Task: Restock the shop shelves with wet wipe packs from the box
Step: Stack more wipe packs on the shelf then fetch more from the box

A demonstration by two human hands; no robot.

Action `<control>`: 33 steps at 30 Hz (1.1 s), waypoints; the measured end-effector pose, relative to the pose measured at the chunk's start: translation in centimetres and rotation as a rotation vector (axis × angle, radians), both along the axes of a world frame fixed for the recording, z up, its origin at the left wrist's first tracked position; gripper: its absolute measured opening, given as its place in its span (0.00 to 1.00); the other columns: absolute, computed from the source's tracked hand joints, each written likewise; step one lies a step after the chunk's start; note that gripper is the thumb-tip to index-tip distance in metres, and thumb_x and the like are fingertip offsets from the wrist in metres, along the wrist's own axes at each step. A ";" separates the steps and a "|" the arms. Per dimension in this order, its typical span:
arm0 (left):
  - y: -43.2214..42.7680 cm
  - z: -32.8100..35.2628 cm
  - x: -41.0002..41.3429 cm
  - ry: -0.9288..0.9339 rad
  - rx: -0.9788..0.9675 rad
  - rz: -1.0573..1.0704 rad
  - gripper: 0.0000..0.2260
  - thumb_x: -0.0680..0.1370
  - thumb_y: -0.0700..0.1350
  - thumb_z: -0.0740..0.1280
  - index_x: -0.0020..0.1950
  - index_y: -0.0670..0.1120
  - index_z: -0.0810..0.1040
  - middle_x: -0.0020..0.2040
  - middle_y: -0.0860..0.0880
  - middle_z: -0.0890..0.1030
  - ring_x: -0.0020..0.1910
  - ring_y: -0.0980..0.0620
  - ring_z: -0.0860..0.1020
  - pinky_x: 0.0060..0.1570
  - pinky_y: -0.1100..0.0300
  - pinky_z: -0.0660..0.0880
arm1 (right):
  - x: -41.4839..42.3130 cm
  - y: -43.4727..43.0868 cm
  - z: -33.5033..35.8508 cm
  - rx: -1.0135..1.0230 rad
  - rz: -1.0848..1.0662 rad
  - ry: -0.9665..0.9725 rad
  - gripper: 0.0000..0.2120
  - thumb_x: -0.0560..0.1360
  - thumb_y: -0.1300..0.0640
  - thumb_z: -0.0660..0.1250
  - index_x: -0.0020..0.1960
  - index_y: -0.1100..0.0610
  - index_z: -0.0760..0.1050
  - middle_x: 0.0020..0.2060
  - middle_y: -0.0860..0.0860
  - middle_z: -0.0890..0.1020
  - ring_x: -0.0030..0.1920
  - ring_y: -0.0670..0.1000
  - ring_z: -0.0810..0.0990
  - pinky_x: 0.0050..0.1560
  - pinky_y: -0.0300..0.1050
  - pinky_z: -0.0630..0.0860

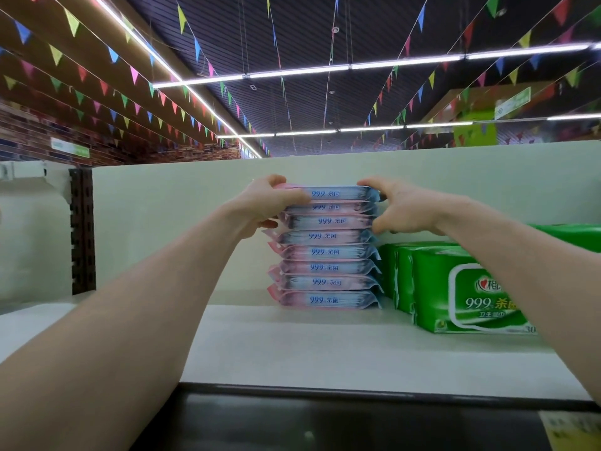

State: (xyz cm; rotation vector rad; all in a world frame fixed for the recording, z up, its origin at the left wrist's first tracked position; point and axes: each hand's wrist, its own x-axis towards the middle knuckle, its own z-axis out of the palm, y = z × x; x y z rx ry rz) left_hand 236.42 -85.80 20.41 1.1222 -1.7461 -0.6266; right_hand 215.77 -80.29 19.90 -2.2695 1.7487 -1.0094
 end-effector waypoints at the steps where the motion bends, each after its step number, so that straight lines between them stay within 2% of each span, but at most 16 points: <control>1: 0.1 0.0 0.0 0.020 0.019 -0.011 0.31 0.75 0.48 0.72 0.74 0.45 0.63 0.54 0.47 0.75 0.56 0.46 0.77 0.55 0.52 0.78 | 0.2 -0.1 -0.1 -0.021 -0.019 0.003 0.39 0.72 0.71 0.67 0.77 0.50 0.56 0.66 0.54 0.69 0.57 0.56 0.76 0.55 0.46 0.76; 3: 0.3 0.0 0.0 0.066 0.048 -0.037 0.32 0.76 0.44 0.71 0.76 0.44 0.61 0.55 0.46 0.75 0.53 0.47 0.79 0.49 0.54 0.80 | 0.5 -0.5 -0.2 -0.069 -0.026 0.015 0.37 0.73 0.71 0.66 0.76 0.51 0.57 0.65 0.55 0.71 0.55 0.55 0.77 0.54 0.48 0.77; 6: 0.6 0.1 0.1 0.101 0.053 -0.069 0.31 0.77 0.41 0.70 0.76 0.43 0.61 0.58 0.46 0.74 0.46 0.50 0.79 0.37 0.61 0.79 | 0.8 -0.8 -0.1 -0.120 -0.028 0.042 0.36 0.73 0.69 0.67 0.76 0.53 0.58 0.68 0.56 0.69 0.59 0.54 0.74 0.55 0.44 0.72; 9: 0.6 0.1 0.0 0.091 0.037 -0.067 0.30 0.77 0.40 0.70 0.76 0.43 0.61 0.59 0.46 0.72 0.47 0.50 0.79 0.39 0.60 0.79 | 0.9 -0.9 0.0 -0.146 -0.024 0.042 0.34 0.74 0.68 0.67 0.76 0.53 0.59 0.68 0.56 0.70 0.54 0.51 0.73 0.54 0.42 0.70; 11: 0.4 0.1 0.1 0.089 0.033 -0.061 0.30 0.76 0.37 0.68 0.76 0.42 0.61 0.57 0.46 0.74 0.47 0.50 0.78 0.41 0.58 0.80 | 0.9 -1.0 0.1 -0.136 -0.012 0.020 0.35 0.74 0.67 0.68 0.76 0.52 0.59 0.65 0.55 0.73 0.51 0.51 0.75 0.54 0.43 0.74; 13: 0.5 0.2 0.4 0.086 0.067 -0.055 0.29 0.76 0.34 0.65 0.76 0.43 0.61 0.52 0.45 0.74 0.45 0.47 0.79 0.45 0.52 0.81 | 0.9 -1.0 0.2 -0.072 0.033 -0.050 0.34 0.74 0.66 0.67 0.76 0.51 0.59 0.58 0.53 0.76 0.48 0.51 0.77 0.50 0.44 0.78; 15: 0.7 0.1 0.6 0.086 0.113 -0.049 0.30 0.76 0.31 0.63 0.76 0.44 0.60 0.50 0.43 0.75 0.43 0.44 0.80 0.46 0.46 0.80 | 0.8 -0.9 0.3 -0.020 0.048 -0.085 0.32 0.76 0.66 0.64 0.76 0.50 0.59 0.56 0.53 0.76 0.48 0.51 0.77 0.47 0.44 0.78; 18: 0.9 0.0 0.5 0.127 0.099 -0.036 0.32 0.74 0.28 0.61 0.76 0.45 0.59 0.57 0.41 0.73 0.39 0.44 0.79 0.40 0.49 0.81 | 0.8 -1.1 0.1 -0.045 0.031 -0.081 0.33 0.76 0.68 0.63 0.76 0.50 0.58 0.60 0.55 0.75 0.51 0.52 0.76 0.44 0.40 0.75; 20: 0.7 0.0 0.4 0.136 0.071 -0.019 0.32 0.74 0.28 0.62 0.76 0.45 0.60 0.62 0.43 0.71 0.42 0.44 0.79 0.39 0.53 0.82 | 0.8 -1.3 -0.1 -0.065 0.030 -0.092 0.34 0.75 0.69 0.64 0.76 0.50 0.59 0.60 0.55 0.74 0.52 0.52 0.75 0.46 0.41 0.73; 24: 0.6 -0.1 0.3 0.131 0.074 -0.017 0.33 0.75 0.29 0.64 0.77 0.47 0.59 0.59 0.43 0.71 0.47 0.42 0.81 0.41 0.53 0.82 | 0.8 -1.3 -0.4 -0.076 0.011 -0.043 0.34 0.75 0.66 0.67 0.76 0.50 0.59 0.62 0.54 0.74 0.53 0.52 0.75 0.51 0.43 0.73; 27: 0.9 -0.2 0.1 0.092 0.070 -0.016 0.33 0.75 0.30 0.65 0.77 0.48 0.59 0.59 0.44 0.70 0.52 0.41 0.81 0.41 0.52 0.82 | 0.3 -1.0 -0.2 -0.004 0.002 -0.073 0.33 0.75 0.59 0.69 0.75 0.48 0.58 0.56 0.53 0.77 0.52 0.54 0.79 0.48 0.46 0.77; 30: 1.1 -0.2 -0.2 0.010 0.018 -0.015 0.32 0.75 0.31 0.65 0.77 0.48 0.61 0.62 0.46 0.70 0.48 0.46 0.79 0.40 0.57 0.81 | -0.3 -0.6 0.2 -0.066 -0.008 -0.121 0.25 0.78 0.54 0.65 0.73 0.49 0.64 0.58 0.54 0.77 0.52 0.52 0.77 0.48 0.44 0.74; 33: 1.3 -0.2 -0.7 -0.063 -0.054 0.013 0.30 0.76 0.31 0.64 0.76 0.47 0.63 0.59 0.46 0.69 0.47 0.49 0.76 0.39 0.62 0.78 | -0.3 -0.7 0.0 -0.171 -0.018 -0.115 0.21 0.78 0.55 0.66 0.70 0.53 0.69 0.56 0.55 0.79 0.49 0.51 0.78 0.51 0.46 0.74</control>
